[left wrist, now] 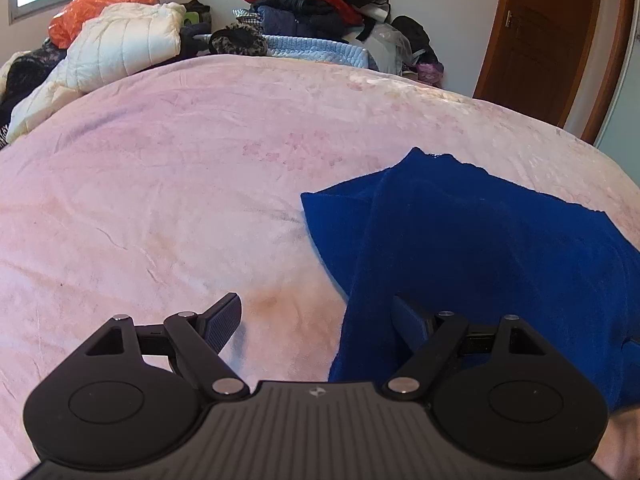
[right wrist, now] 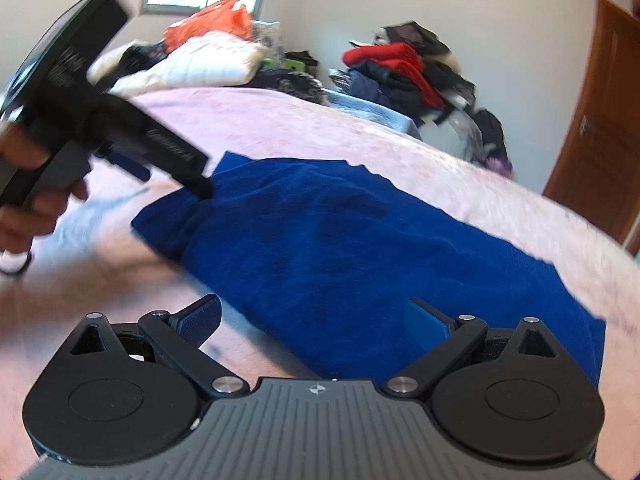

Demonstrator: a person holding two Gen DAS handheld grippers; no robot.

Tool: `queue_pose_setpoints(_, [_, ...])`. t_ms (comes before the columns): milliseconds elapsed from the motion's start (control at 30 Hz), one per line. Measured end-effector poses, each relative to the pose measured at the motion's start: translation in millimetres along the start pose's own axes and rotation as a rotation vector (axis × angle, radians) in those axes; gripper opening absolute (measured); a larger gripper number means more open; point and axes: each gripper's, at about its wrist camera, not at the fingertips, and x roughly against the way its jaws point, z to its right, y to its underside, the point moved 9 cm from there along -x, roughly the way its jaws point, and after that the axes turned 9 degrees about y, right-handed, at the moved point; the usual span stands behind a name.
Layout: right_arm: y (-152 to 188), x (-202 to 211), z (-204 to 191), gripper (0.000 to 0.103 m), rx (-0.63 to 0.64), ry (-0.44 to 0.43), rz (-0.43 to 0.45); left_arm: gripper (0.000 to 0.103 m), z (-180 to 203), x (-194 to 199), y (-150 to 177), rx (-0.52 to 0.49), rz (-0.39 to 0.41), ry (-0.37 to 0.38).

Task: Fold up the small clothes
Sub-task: 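Grasp the edge of the folded sweater with both grippers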

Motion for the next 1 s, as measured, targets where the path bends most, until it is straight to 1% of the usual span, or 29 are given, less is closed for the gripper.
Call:
queue_pose_setpoints(100, [0, 0, -9, 0.099, 0.045, 0.006, 0.003, 0.083, 3, 1, -1, -0.044, 0.015, -0.037])
queue_pose_setpoints(167, [-2, 0, -13, 0.099, 0.067, 0.008, 0.008, 0.087, 5, 2, -2, -0.076, 0.027, -0.069])
queue_pose_setpoints(233, [-4, 1, -19, 0.099, 0.093, 0.016, 0.017, 0.088, 7, 2, -3, -0.103, 0.035, -0.091])
queue_pose_setpoints(367, [-8, 0, -31, 0.100, 0.161, 0.029, 0.031, 0.088, 10, 0, -4, -0.127, 0.032, -0.098])
queue_pose_setpoints(433, [-9, -2, -38, 0.100, 0.208, 0.035, 0.035, 0.088, 9, -2, -6, -0.118, 0.024, -0.077])
queue_pose_setpoints(533, [-10, -5, -53, 0.100, 0.302, 0.060, 0.049, 0.088, 0, -7, -11, -0.063, 0.005, -0.006])
queue_pose_setpoints(600, [-12, -8, -63, 0.100, 0.360, 0.084, 0.066, 0.088, -5, -15, -15, -0.011, -0.035, 0.076])
queue_pose_setpoints(667, [-15, -11, -71, 0.100, 0.406, 0.113, 0.086, 0.088, -9, -26, -18, 0.045, -0.087, 0.172])
queue_pose_setpoints(733, [-20, -16, -80, 0.100, 0.451, 0.142, 0.106, 0.089, -12, -36, -22, 0.112, -0.119, 0.249])
queue_pose_setpoints(767, [-23, -19, -84, 0.099, 0.472, 0.155, 0.116, 0.093, -13, -40, -26, 0.134, -0.125, 0.282])
queue_pose_setpoints(800, [-26, -23, -88, 0.098, 0.490, 0.167, 0.126, 0.095, -13, -44, -30, 0.154, -0.127, 0.313])
queue_pose_setpoints(867, [-33, -29, -93, 0.098, 0.502, 0.179, 0.137, 0.098, -11, -51, -38, 0.206, -0.138, 0.397])
queue_pose_setpoints(933, [-40, -36, -96, 0.097, 0.494, 0.179, 0.141, 0.098, -4, -62, -45, 0.254, -0.162, 0.510])
queue_pose_setpoints(1000, [-46, -44, -97, 0.097, 0.483, 0.181, 0.145, 0.099, -1, -74, -51, 0.307, -0.173, 0.558])
